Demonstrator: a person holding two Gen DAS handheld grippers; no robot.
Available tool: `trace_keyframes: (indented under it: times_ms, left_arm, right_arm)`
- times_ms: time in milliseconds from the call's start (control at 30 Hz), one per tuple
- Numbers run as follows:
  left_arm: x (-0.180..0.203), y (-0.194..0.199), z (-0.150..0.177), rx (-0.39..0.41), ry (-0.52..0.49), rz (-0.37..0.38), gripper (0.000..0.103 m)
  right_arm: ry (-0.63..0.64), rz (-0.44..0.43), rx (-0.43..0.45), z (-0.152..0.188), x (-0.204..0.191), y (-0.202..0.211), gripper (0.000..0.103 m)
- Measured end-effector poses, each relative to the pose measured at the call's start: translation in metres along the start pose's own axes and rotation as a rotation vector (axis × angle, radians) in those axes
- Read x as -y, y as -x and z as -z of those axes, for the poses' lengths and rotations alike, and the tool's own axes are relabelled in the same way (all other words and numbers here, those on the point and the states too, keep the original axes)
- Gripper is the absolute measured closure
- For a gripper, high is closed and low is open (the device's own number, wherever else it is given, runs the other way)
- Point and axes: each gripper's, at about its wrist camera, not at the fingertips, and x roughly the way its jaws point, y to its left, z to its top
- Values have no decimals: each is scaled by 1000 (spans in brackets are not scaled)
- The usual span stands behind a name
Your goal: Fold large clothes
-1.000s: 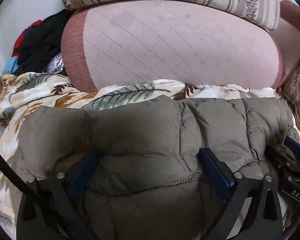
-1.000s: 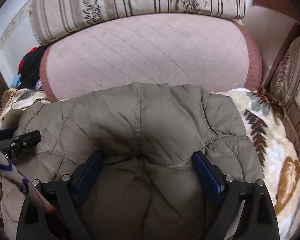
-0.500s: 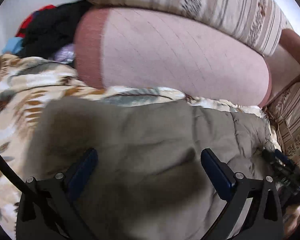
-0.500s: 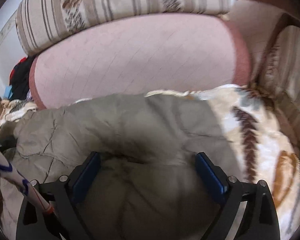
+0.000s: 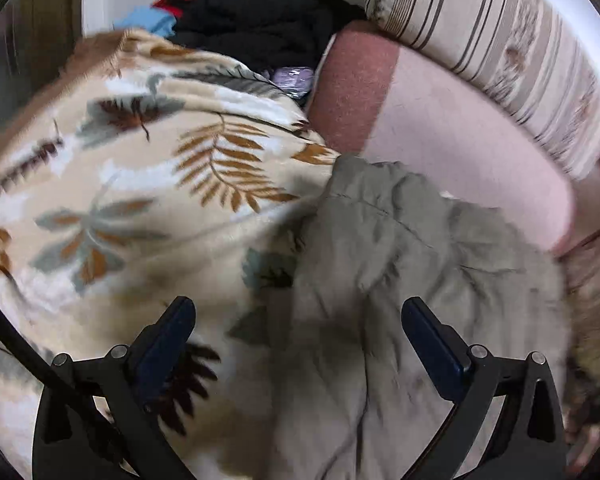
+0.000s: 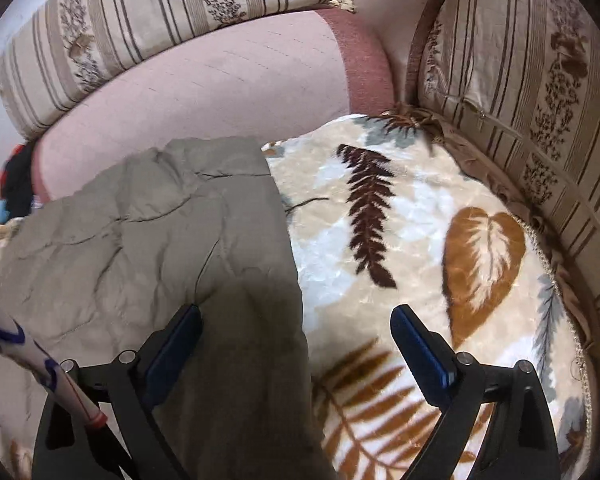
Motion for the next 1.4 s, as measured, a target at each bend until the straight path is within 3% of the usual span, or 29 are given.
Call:
trace_keyframes:
  times_ms: [133,267,333,367,467,500,533,600,633,733,800,867,900,933,1000,1067,1167,1300,1400]
  left_arm:
    - [-23,-2,22,-59,41,250,0]
    - [-26,-37,43,-145,41,382,0]
    - [-22,-68,54,-238,78,461,0]
    - [-17,-77,58,-265,98,477,0]
    - [2,-78,55,-241,95,411,0]
    - [7,-73,54,-235,98,406,7]
    - [11,-66,54,-227,93,406,14]
    - [20,-44,56,-212,51,395,32]
    - [23,-31,57,-204,35,397,34]
    - [24,1,66,-189,9,404,36]
    - [20,1,71,-190,10,369,35]
    - [18,-15,73,-202,-9,294,24]
    - [13,-29,74,-211,6,243,15]
    - [10,-35,74,-207,31,229,13]
    - [2,-29,74,-184,91,241,13]
    - [1,-12,74,-140,103,241,13]
    - [1,26,71,-61,40,194,13]
    - [16,77,74,62,-76,22,13]
    - [47,89,86,109,-184,-12,13]
  right_arm:
    - [-70,-196,-95,16,21,-5,3]
    - [-132,-392,-244,36,29,-42,1]
    - [-172,-482,-288,41,27,-57,1]
    - [-185,-522,-299,42,23,-66,0]
    - [-175,-526,-265,39,9,-75,1]
    - [-190,-524,-266,37,8,-76,10]
    - [-204,-542,-273,37,7,-76,29]
    - [-220,-591,-283,35,8,-62,48]
    - [-210,-597,-279,34,8,-55,55]
    - [-185,-631,-242,36,10,-25,58]
    - [-181,-649,-235,44,14,-16,58]
    - [-155,-618,-244,53,14,-24,55]
    - [-160,-587,-255,57,14,-32,43]
    - [-173,-561,-263,59,16,-38,28]
    - [-209,-476,-225,62,19,-41,15]
    - [-214,-403,-174,59,21,-28,14]
    - [-181,-284,-59,54,28,10,14]
    - [-62,-99,79,51,24,61,14]
    - [69,-82,146,52,-11,80,14]
